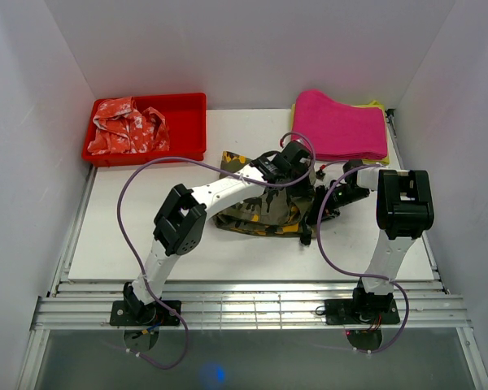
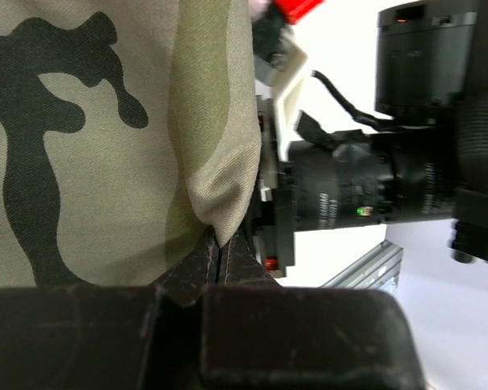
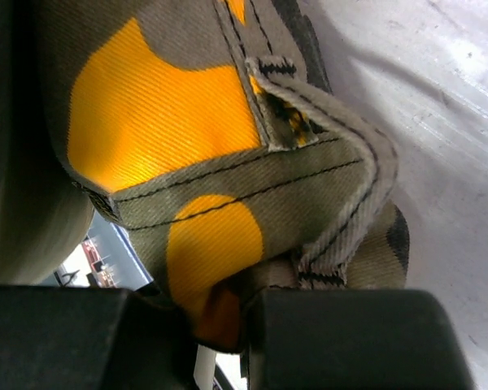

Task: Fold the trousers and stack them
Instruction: Fold the trousers

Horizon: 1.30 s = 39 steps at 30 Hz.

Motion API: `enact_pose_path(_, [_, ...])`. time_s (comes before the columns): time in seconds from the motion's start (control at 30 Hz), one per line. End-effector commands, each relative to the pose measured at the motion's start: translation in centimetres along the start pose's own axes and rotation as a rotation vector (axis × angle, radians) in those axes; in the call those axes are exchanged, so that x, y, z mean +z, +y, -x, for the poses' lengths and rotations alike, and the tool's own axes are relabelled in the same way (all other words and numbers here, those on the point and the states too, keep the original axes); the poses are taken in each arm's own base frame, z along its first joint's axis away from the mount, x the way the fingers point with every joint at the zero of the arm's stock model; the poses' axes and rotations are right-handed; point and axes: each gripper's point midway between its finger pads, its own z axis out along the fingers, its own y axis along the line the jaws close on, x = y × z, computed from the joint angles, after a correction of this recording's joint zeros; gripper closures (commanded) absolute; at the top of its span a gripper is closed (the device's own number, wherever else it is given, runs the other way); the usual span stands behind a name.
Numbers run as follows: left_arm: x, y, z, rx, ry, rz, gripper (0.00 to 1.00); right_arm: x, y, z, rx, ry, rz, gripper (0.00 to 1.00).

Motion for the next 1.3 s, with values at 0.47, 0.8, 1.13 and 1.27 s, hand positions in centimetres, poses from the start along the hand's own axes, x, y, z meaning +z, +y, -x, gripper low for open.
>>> enact_pose_path(0.47, [1.1,-1.4,-1.1,-0.03,0.017,-0.043,0.88,-3.1,1.1,1.2,-0.057,-0.061,-0.014,0.67])
enact_pose_path(0.8, [-2.9,-2.6,0.4,0.088,0.003,-0.123,0.41,-12.5,-3.3,0.9,-0.107,-0.106,-0.321,0.56])
enact_pose_path(1.13, [-11.5,-2.0,5.9,0.255,-0.099,-0.237,0.02,-16.6,2.0,5.5,-0.134,-0.254,-0.221,0.3])
enact_pose_path(1.27, [-15.3,1.8,9.2,0.376,-0.114,-0.281,0.02,-15.2,2.8,7.6,-0.067,-0.277,-0.149,0.24])
